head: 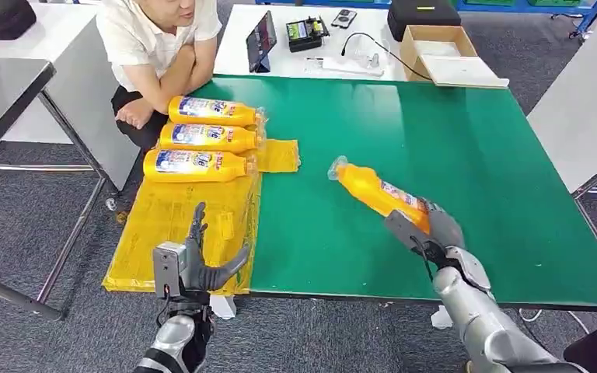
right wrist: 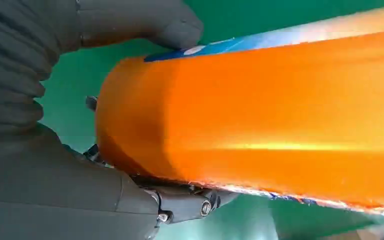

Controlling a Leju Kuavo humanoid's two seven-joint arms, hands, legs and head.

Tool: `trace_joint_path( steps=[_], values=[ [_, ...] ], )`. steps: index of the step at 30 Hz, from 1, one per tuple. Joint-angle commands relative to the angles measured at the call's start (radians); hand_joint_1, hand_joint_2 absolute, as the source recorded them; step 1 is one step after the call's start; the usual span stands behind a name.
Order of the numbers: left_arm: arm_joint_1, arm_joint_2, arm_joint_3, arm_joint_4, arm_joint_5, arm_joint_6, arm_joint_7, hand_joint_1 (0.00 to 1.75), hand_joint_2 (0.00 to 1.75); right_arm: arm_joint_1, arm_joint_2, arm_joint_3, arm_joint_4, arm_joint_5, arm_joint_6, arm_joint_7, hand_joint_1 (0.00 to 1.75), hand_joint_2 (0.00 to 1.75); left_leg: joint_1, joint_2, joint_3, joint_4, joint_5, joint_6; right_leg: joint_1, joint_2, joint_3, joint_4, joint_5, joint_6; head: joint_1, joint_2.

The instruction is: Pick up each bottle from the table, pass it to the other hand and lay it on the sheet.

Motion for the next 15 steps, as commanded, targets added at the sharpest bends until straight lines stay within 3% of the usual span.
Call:
trace_joint_path(
  steps=[1, 3, 7, 15],
  values=[
    [0.086, 0.009, 0.003, -0.167, 0.315, -0.167, 0.116, 0.0, 1.75, 0.123, 0.177, -0.137, -0.223, -0.306, 0.099, -0.307, 1.75, 1.75, 0.0, 0.007, 0.0, -0.002, -0.001, 0.001, 0.0, 0.005, -0.003, 0.0, 0.0, -0.002, -0.001, 0.0],
    [0.094, 0.024, -0.028, -0.191, 0.397, -0.197, 0.151, 0.0, 1.75, 0.178, 0.193, -0.058, -0.382, -0.398, 0.119, -0.284, 1.75, 1.75, -0.001, 0.01, -0.001, -0.003, -0.001, 0.001, 0.0, 0.007, -0.006, 0.0, 0.001, -0.005, -0.001, 0.0],
    [0.096, 0.053, -0.092, -0.226, 0.446, -0.2, 0.183, 0.0, 1.75, 0.26, 0.193, 0.119, -0.585, -0.526, 0.119, -0.266, 1.75, 1.75, -0.001, 0.003, -0.012, -0.001, 0.0, 0.0, 0.0, 0.002, -0.016, 0.005, -0.001, -0.003, 0.0, 0.0],
    [0.088, 0.088, -0.177, -0.279, 0.496, -0.259, 0.226, 0.0, 1.75, 0.214, 0.2, 0.217, -0.487, -0.571, 0.072, -0.268, 1.75, 1.75, -0.001, 0.003, -0.018, -0.001, 0.001, -0.001, -0.001, 0.001, -0.021, 0.004, -0.001, -0.002, -0.001, 0.0]
  ],
)
